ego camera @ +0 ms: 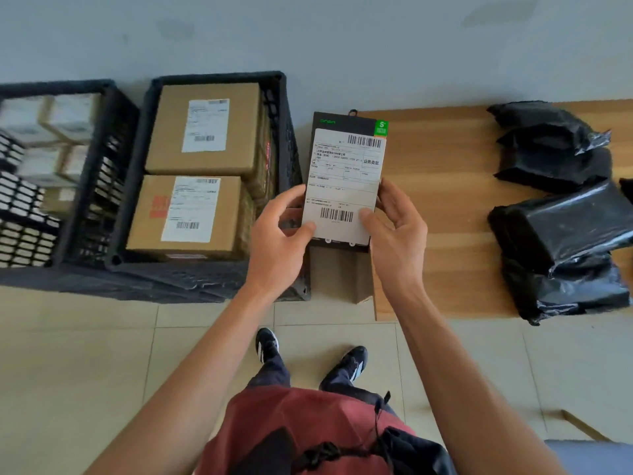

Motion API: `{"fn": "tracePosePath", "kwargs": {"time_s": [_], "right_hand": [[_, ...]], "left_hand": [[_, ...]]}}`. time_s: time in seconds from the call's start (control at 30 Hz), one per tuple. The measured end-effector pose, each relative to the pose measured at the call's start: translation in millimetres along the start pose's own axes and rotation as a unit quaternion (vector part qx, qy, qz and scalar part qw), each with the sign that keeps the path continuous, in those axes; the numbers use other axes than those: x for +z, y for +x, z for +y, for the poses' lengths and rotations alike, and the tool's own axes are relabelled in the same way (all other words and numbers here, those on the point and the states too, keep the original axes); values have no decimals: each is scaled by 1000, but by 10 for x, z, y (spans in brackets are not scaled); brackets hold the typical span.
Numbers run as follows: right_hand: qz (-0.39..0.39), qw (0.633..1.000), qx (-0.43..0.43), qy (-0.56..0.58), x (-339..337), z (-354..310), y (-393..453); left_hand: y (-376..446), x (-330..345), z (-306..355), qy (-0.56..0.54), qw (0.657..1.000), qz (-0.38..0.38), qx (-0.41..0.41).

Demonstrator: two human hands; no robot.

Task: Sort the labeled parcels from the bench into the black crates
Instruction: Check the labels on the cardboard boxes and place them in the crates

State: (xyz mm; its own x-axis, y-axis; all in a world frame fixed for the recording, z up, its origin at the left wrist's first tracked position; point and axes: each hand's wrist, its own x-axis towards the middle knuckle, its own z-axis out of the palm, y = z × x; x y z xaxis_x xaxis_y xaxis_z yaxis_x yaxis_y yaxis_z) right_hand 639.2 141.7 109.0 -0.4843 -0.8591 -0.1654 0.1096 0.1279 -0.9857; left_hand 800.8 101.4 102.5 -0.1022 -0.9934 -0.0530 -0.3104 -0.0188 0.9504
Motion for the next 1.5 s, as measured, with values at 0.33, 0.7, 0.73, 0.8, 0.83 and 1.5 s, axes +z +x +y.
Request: {"fn": "tracePosePath", "kwargs": {"time_s": [0.33, 0.7, 0.73, 0.8, 0.83, 1.5], "right_hand": [[-117, 992, -4, -45, 1666, 58, -345], [-174, 983, -10, -51, 3610, 183, -828], [-182, 982, -6, -46, 3735, 192, -856], [-198, 979, -3, -41, 3942, 212, -891], [-206, 978, -4, -44, 4031, 223, -898], [-345, 936, 4, -71, 5479, 393, -394]], "left_hand": [[-2, -1593, -526, -15, 994, 109, -26], [79, -3447, -1141, -42, 982, 179, -46], [85, -3563, -1176, -46, 981, 183, -50], [100, -3765, -1233, -52, 979, 190, -54], [112, -3853, -1258, -52, 978, 194, -54], [694, -4848, -1498, 17, 951, 273, -142]]}}
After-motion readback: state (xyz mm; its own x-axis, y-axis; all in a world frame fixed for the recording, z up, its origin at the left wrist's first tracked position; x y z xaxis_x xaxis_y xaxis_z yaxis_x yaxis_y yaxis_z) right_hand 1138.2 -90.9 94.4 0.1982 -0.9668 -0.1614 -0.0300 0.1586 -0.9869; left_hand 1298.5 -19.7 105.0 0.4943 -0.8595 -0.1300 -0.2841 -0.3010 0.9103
